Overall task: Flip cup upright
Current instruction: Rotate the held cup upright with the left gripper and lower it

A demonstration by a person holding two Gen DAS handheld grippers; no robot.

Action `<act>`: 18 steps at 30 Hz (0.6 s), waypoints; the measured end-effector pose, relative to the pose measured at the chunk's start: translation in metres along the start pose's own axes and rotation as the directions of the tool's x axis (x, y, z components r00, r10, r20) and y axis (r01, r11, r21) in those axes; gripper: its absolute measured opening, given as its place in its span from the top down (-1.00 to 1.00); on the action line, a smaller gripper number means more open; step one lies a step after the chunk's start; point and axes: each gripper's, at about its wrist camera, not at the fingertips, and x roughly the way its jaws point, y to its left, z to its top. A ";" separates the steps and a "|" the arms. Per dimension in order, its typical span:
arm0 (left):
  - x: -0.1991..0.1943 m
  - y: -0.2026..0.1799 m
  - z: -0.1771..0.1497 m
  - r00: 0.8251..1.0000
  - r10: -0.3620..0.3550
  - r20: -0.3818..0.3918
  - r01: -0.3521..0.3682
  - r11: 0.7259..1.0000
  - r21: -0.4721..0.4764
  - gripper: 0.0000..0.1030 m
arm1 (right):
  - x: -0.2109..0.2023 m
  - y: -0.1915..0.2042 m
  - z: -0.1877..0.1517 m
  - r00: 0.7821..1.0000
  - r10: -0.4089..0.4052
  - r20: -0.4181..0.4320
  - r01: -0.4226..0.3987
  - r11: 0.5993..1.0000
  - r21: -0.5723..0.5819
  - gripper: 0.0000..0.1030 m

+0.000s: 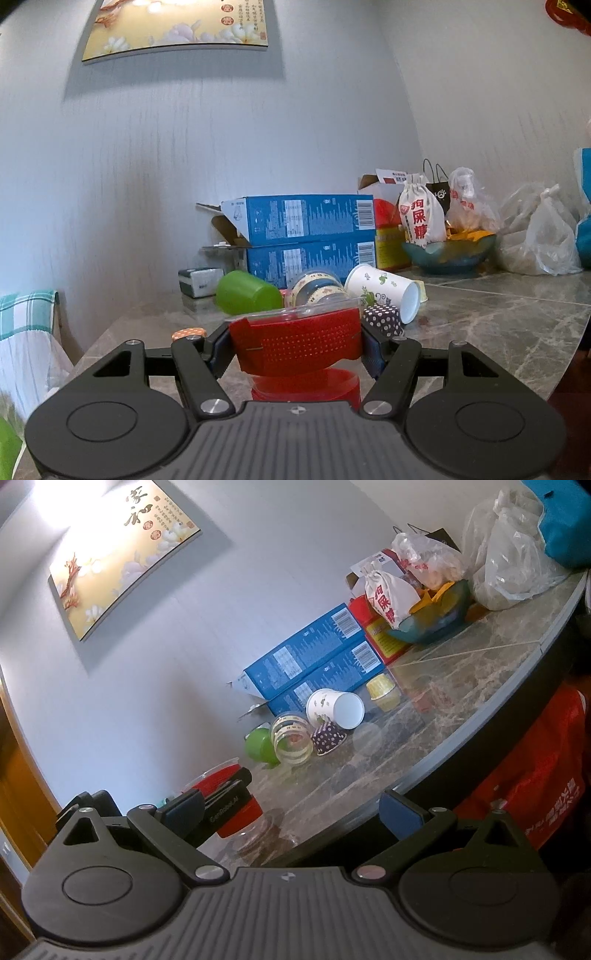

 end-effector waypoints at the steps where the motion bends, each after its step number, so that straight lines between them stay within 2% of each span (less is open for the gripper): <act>1: -0.001 0.001 0.000 1.000 -0.002 0.001 0.002 1.000 0.000 -0.36 | 0.000 0.000 0.000 1.000 0.001 0.000 -0.001 1.000 0.000 -0.98; 12: -0.011 0.002 0.000 0.999 -0.051 -0.014 0.051 0.999 0.004 -0.44 | 0.001 0.007 -0.002 1.000 0.014 -0.022 -0.014 1.000 -0.008 -0.98; 15: -0.010 0.005 -0.001 0.998 -0.059 -0.034 0.059 0.998 0.001 -0.55 | 0.000 0.009 -0.002 1.000 0.015 -0.020 -0.015 1.000 -0.014 -0.98; 17: -0.011 0.006 -0.002 0.996 -0.071 -0.046 0.071 0.997 0.001 -0.75 | -0.001 0.010 -0.002 1.000 0.016 -0.020 -0.017 1.000 -0.016 -0.98; 18: -0.011 0.006 -0.002 0.996 -0.076 -0.054 0.076 0.997 0.002 -0.79 | -0.001 0.011 -0.002 1.000 0.016 -0.023 -0.017 1.000 -0.017 -0.98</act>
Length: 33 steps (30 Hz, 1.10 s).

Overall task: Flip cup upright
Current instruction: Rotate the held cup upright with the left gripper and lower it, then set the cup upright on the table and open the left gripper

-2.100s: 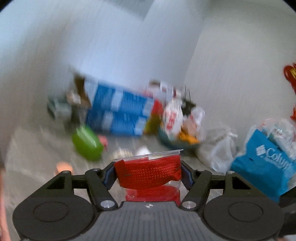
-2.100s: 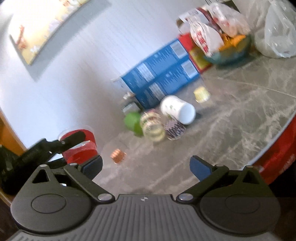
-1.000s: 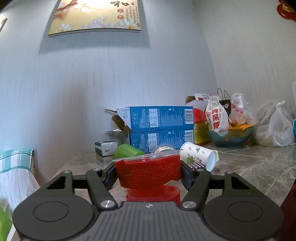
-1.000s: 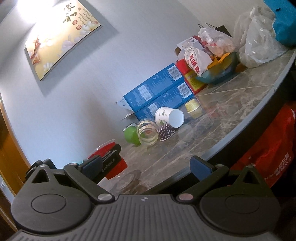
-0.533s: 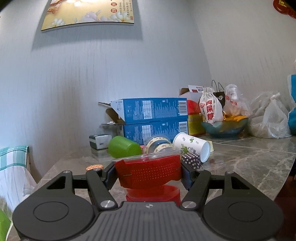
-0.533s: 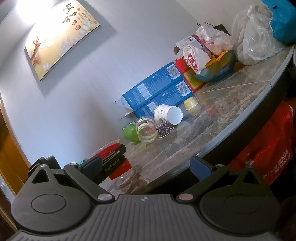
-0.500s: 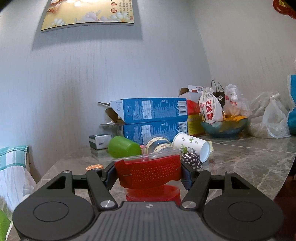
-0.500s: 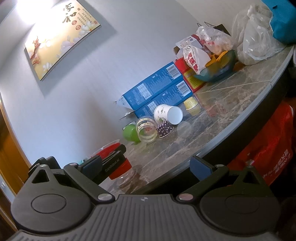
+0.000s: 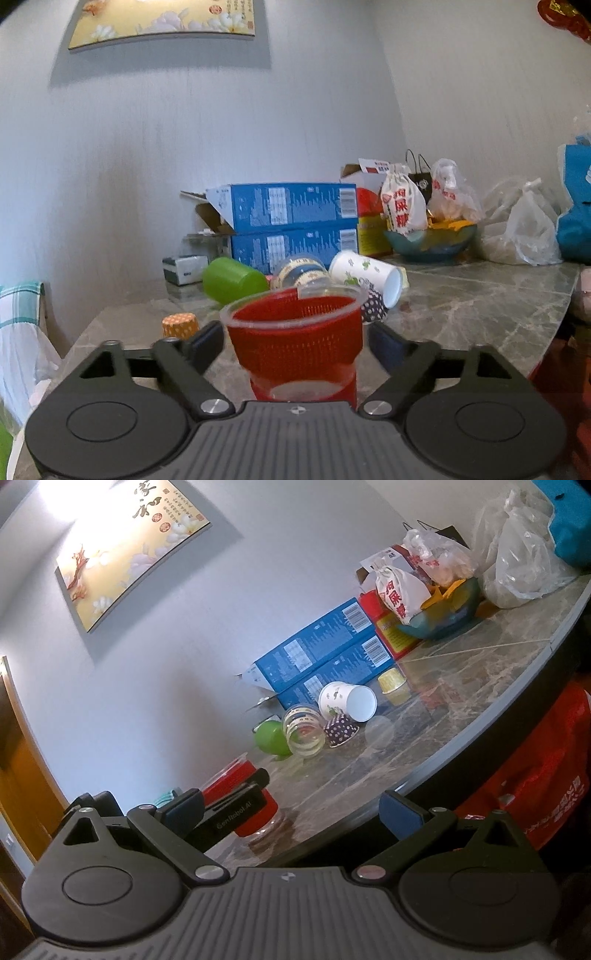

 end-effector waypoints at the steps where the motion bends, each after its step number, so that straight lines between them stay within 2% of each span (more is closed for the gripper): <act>1: 0.000 0.000 -0.001 1.000 -0.008 -0.009 0.008 1.000 0.002 -0.80 | 0.000 0.001 0.000 1.000 0.000 -0.003 0.000 1.000 0.000 -0.98; 4: 0.001 0.001 -0.003 0.998 -0.036 -0.042 0.036 0.999 0.009 -0.89 | -0.001 0.004 -0.001 1.000 0.000 -0.003 0.000 1.000 -0.009 -0.98; 7: -0.010 0.007 -0.007 0.998 -0.055 -0.043 0.056 0.998 0.006 -0.89 | -0.002 0.008 0.000 1.000 0.002 -0.003 -0.002 1.000 -0.022 -0.98; 11: -0.049 0.026 -0.012 0.997 -0.074 -0.034 0.074 0.997 -0.006 -0.89 | -0.007 0.017 0.004 1.000 -0.012 -0.008 0.012 0.998 -0.066 -0.98; 15: -0.080 0.060 0.013 0.990 -0.106 -0.088 0.101 0.993 -0.060 -0.93 | -0.010 0.041 0.017 0.998 -0.041 -0.039 0.033 0.983 -0.182 -0.98; 17: -0.087 0.074 0.032 0.984 -0.106 -0.140 0.097 0.993 -0.069 -0.94 | -0.007 0.057 0.026 0.992 -0.108 -0.068 0.087 0.963 -0.253 -0.98; 19: -0.095 0.082 0.049 0.979 -0.110 -0.171 0.101 0.993 -0.063 -0.94 | -0.006 0.067 0.034 0.985 -0.153 -0.081 0.124 0.951 -0.284 -0.98; 23: -0.108 0.086 0.074 0.971 -0.103 -0.216 0.102 0.995 -0.013 -0.94 | -0.007 0.084 0.048 0.981 -0.166 -0.103 0.124 0.938 -0.323 -0.98; 27: -0.117 0.088 0.081 0.968 -0.145 -0.204 0.143 0.989 -0.029 -0.94 | -0.006 0.098 0.053 0.972 -0.209 -0.106 0.150 0.903 -0.403 -0.98; 33: -0.113 0.083 0.081 0.951 -0.175 -0.256 0.167 0.985 -0.051 -0.94 | -0.006 0.098 0.057 0.963 -0.230 -0.138 0.159 0.903 -0.399 -0.98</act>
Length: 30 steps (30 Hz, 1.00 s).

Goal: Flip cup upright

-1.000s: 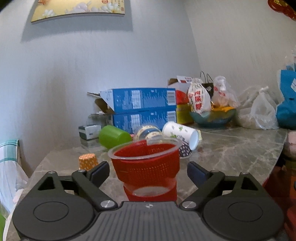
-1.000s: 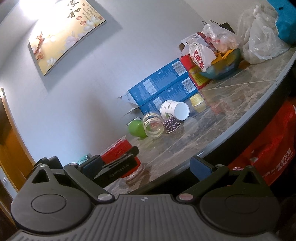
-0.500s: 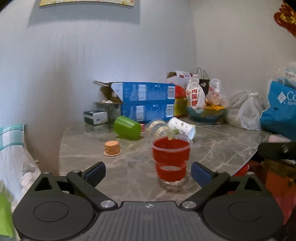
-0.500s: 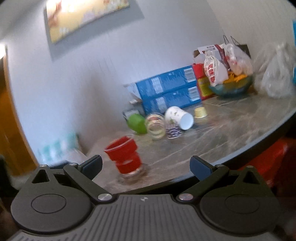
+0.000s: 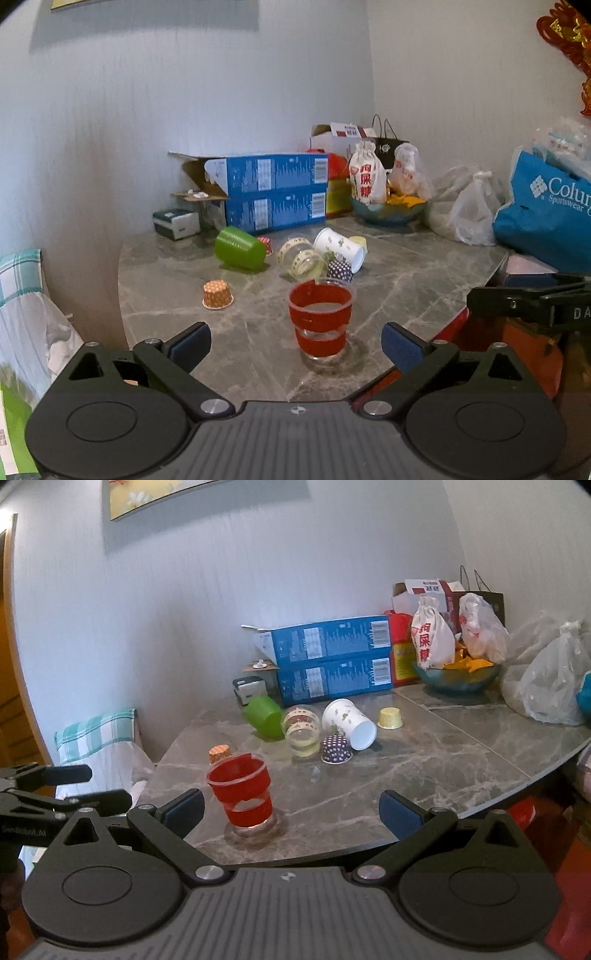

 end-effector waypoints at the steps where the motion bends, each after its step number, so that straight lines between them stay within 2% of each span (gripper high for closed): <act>1: 0.000 -0.001 0.000 1.000 0.004 -0.004 -0.004 1.000 -0.001 -0.94 | 0.000 0.000 0.000 1.000 0.000 -0.005 0.000 1.000 0.000 -0.98; 8: 0.004 0.006 0.002 1.000 0.009 -0.028 -0.010 0.999 -0.044 -0.94 | 0.003 -0.001 -0.001 0.999 -0.001 -0.032 0.002 1.000 0.004 -0.98; 30: 0.000 0.009 0.009 0.999 -0.002 -0.046 -0.001 0.997 -0.073 -0.94 | -0.003 0.002 0.008 0.999 -0.012 -0.039 0.010 0.999 -0.035 -0.98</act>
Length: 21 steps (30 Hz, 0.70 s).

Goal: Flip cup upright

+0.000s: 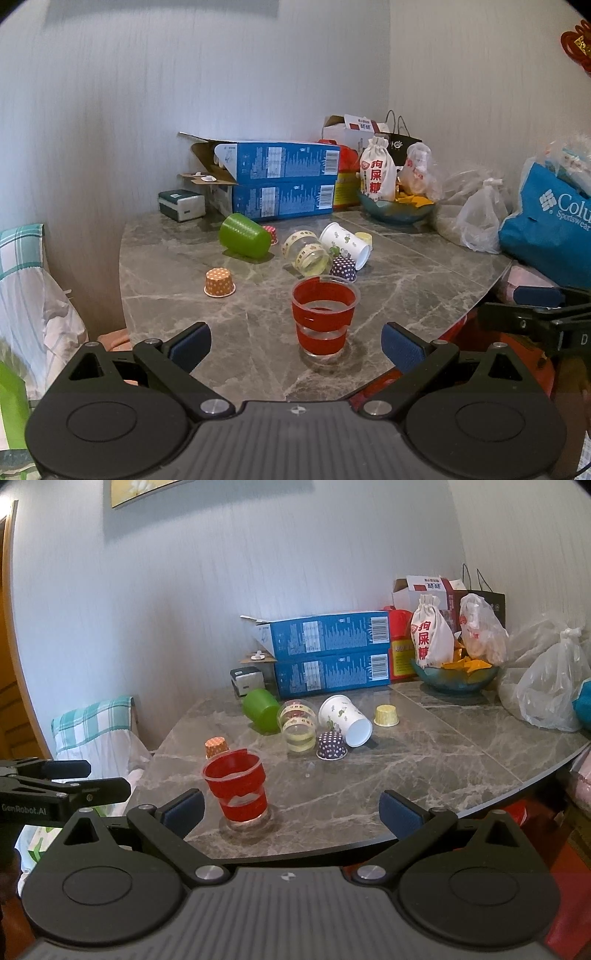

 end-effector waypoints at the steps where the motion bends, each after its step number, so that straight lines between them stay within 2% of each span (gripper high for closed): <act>1: 0.000 0.000 0.000 1.000 0.002 -0.001 -0.002 1.000 -0.001 -0.94 | 0.000 0.000 0.000 1.000 0.001 -0.002 -0.001 1.000 -0.001 -0.98; 21: -0.002 0.001 0.001 1.000 0.014 -0.010 -0.014 1.000 -0.013 -0.94 | 0.000 0.000 -0.001 1.000 0.007 -0.008 -0.007 1.000 0.001 -0.98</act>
